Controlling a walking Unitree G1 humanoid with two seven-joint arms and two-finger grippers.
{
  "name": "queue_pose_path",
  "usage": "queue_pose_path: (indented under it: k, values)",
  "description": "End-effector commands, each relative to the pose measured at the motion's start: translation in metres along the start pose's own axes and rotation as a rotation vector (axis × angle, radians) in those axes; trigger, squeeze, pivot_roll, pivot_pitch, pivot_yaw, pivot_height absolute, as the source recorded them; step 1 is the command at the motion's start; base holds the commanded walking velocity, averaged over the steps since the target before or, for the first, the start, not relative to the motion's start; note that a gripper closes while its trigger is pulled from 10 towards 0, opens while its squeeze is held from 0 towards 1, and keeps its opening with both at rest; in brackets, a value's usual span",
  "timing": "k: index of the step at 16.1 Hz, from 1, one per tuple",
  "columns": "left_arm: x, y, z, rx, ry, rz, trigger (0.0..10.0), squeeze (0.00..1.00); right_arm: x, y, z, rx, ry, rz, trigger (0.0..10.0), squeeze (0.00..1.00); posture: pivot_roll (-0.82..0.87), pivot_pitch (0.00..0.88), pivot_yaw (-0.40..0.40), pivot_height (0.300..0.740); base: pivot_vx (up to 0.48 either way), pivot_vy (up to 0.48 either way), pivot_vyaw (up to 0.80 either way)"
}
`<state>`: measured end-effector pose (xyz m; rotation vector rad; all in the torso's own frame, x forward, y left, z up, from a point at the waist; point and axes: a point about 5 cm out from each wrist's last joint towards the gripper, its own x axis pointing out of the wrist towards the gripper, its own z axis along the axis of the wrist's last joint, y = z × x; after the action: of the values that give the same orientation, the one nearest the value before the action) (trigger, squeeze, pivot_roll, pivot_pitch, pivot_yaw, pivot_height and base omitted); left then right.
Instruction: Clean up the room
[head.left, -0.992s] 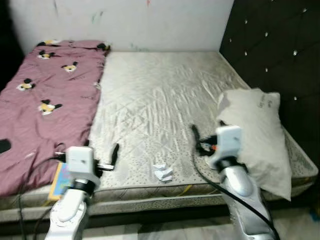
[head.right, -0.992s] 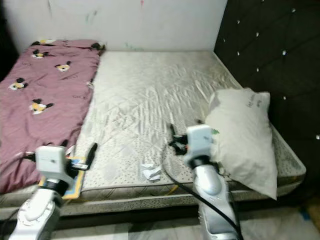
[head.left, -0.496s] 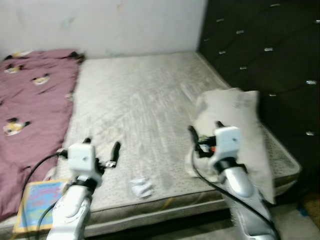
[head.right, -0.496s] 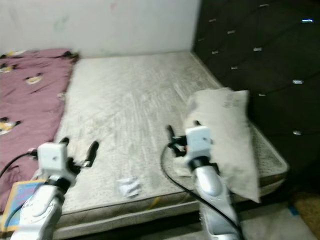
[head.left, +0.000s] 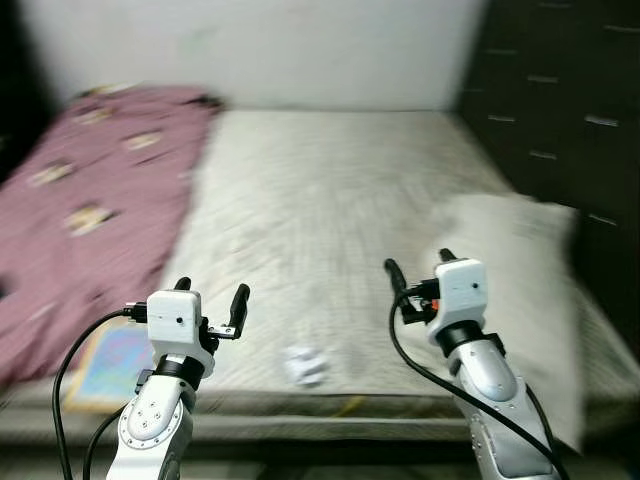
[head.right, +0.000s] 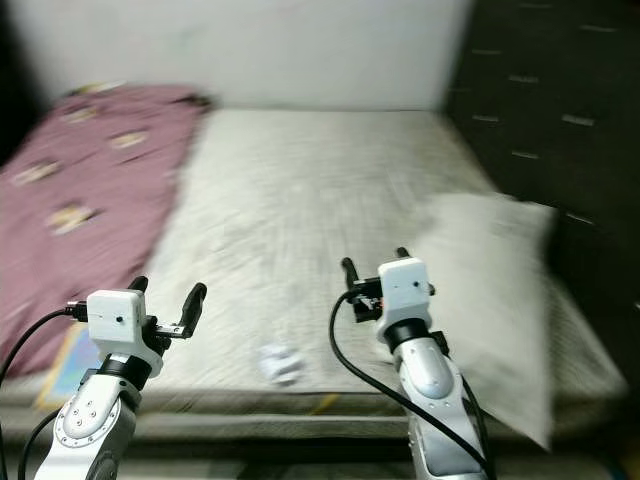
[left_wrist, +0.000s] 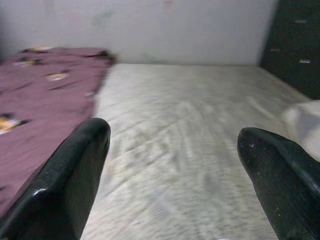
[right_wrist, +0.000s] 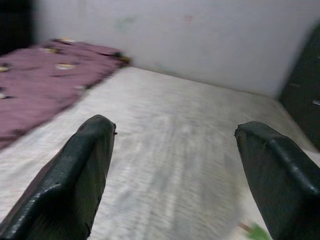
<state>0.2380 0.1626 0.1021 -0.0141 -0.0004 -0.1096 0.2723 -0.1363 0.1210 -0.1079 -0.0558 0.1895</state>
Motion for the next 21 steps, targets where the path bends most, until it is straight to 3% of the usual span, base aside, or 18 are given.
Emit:
queue_pose_path:
  k: [1, 4, 13, 17, 21]
  values:
    - [0.0006, 0.0011, -0.0017, 0.008, 0.009, 0.005, 10.0, 0.00, 0.0009, -0.0016, 0.0015, -0.005, -0.008, 0.003, 10.0, 0.00, 0.01, 0.041, -0.033, 0.740, 0.000, 0.000, 0.80]
    - [0.0006, 0.0013, -0.0020, 0.003, 0.013, 0.001, 10.0, 0.00, 0.0003, -0.0029, 0.0008, 0.004, -0.006, -0.008, 10.0, 0.00, 0.01, 0.040, -0.030, 0.740, 0.000, 0.000, 0.69]
    - [-0.0007, -0.0005, -0.0026, -0.027, 0.018, -0.013, 10.0, 0.00, -0.0014, -0.0024, -0.0031, 0.042, 0.019, -0.025, 10.0, 0.00, 0.01, 0.045, -0.025, 0.740, 0.000, 0.000, 0.00]
    - [-0.0004, -0.0003, -0.0027, -0.025, 0.019, -0.010, 10.0, 0.00, -0.0014, -0.0031, -0.0035, 0.049, 0.023, -0.028, 10.0, 0.00, 0.00, 0.051, -0.027, 0.740, 0.000, 0.000, -0.80]
    - [0.0007, 0.0000, -0.0028, -0.030, 0.018, -0.001, 10.0, 0.00, -0.0010, -0.0041, -0.0026, 0.045, 0.017, -0.031, 10.0, 0.00, 0.00, 0.050, -0.026, 0.740, 0.000, 0.000, 0.00]
